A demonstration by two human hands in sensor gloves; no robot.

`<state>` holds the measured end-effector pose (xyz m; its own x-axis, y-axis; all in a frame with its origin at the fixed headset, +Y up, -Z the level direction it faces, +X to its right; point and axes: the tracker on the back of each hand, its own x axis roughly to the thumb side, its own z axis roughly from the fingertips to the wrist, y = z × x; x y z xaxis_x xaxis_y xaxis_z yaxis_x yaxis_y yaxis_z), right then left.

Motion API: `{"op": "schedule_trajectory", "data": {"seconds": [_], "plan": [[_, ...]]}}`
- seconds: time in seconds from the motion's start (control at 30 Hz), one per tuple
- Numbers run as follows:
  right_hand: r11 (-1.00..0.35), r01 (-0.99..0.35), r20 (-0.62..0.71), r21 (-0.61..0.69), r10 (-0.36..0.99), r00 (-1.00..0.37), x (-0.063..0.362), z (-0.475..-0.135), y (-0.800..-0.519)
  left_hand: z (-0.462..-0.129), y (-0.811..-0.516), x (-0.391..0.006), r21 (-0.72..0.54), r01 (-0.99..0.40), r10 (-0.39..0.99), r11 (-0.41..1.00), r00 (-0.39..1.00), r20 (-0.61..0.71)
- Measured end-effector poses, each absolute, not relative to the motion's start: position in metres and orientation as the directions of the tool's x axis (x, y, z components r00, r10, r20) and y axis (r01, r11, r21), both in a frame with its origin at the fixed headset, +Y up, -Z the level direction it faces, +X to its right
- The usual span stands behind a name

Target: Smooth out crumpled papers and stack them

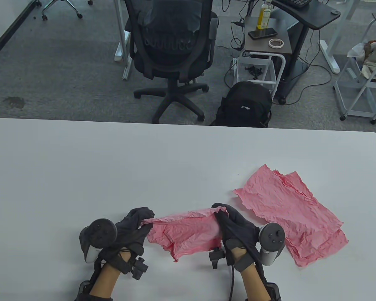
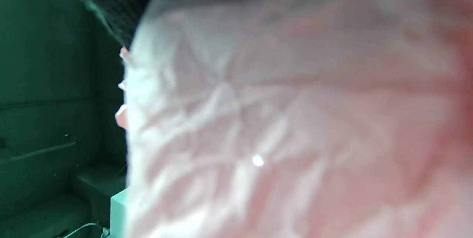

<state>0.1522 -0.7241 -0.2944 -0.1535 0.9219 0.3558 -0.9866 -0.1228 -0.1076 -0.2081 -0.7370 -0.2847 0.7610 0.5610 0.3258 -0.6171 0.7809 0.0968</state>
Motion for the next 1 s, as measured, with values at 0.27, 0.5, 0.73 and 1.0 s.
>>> {"op": "schedule_trajectory", "data": {"seconds": [0.27,0.5,0.73,1.0], "plan": [[-0.09,-0.99,0.33,-0.105,0.936,-0.12,0.16,-0.3,-0.73,-0.293,-0.753,-0.223,-0.192,-0.974,0.963,0.117,0.064,0.263],[-0.12,-0.991,0.293,-0.063,0.947,-0.133,0.161,-0.305,-0.739,-0.294,-0.749,-0.21,-0.502,-0.859,0.938,-0.102,-0.251,0.239],[-0.063,-0.996,0.332,-0.07,0.94,-0.083,0.166,-0.307,-0.741,-0.285,-0.733,-0.216,0.075,-0.73,0.63,0.679,0.632,0.45],[-0.001,-0.997,0.32,0.079,0.947,0.025,0.155,-0.307,-0.743,-0.292,-0.745,-0.232,-0.139,-0.975,0.932,0.171,0.115,0.343]]}}
